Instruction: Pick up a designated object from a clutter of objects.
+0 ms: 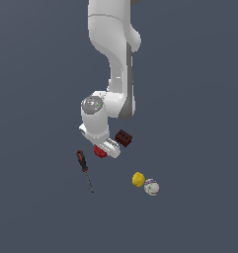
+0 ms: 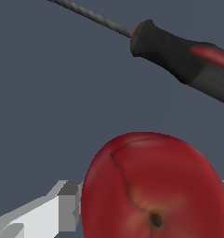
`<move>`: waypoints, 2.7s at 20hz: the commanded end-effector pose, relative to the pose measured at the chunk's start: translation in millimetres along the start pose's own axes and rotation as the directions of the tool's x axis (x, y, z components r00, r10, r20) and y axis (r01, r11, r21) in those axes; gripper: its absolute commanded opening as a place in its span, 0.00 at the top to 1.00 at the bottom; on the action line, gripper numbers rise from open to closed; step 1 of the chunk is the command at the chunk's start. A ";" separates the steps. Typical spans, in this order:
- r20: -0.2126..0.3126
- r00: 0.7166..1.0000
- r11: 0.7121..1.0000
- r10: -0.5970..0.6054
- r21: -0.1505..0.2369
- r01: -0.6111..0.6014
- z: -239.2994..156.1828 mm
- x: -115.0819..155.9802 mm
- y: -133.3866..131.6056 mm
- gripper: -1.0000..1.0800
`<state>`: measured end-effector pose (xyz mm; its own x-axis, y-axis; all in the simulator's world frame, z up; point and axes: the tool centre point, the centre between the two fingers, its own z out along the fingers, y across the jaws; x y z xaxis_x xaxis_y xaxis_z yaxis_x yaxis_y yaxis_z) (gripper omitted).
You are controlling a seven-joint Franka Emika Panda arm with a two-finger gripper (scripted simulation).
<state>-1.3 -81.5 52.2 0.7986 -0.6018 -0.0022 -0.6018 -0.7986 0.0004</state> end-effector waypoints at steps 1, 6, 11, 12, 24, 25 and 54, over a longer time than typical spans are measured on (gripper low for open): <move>-0.002 1.000 1.000 0.000 0.002 0.000 -7.2 -3.5 -2.2 1.00; -0.002 1.000 1.000 0.000 0.002 0.000 -27.1 -18.1 -7.1 1.00; -0.002 1.000 1.000 0.000 0.002 0.000 -56.6 -39.4 -14.2 1.00; -0.002 1.000 1.000 0.000 0.002 0.000 -63.6 -44.5 -15.9 1.00; -0.005 1.000 1.000 0.001 -0.001 -0.001 -157.2 -110.0 -38.0 1.00; -0.005 1.000 1.000 0.001 -0.002 -0.001 -165.7 -115.9 -40.0 1.00; -0.002 1.000 1.000 0.000 0.000 0.000 -368.6 -252.2 -96.0 1.00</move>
<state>-143.2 144.1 416.5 0.7991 -0.6011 -0.0003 -0.6011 -0.7991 0.0018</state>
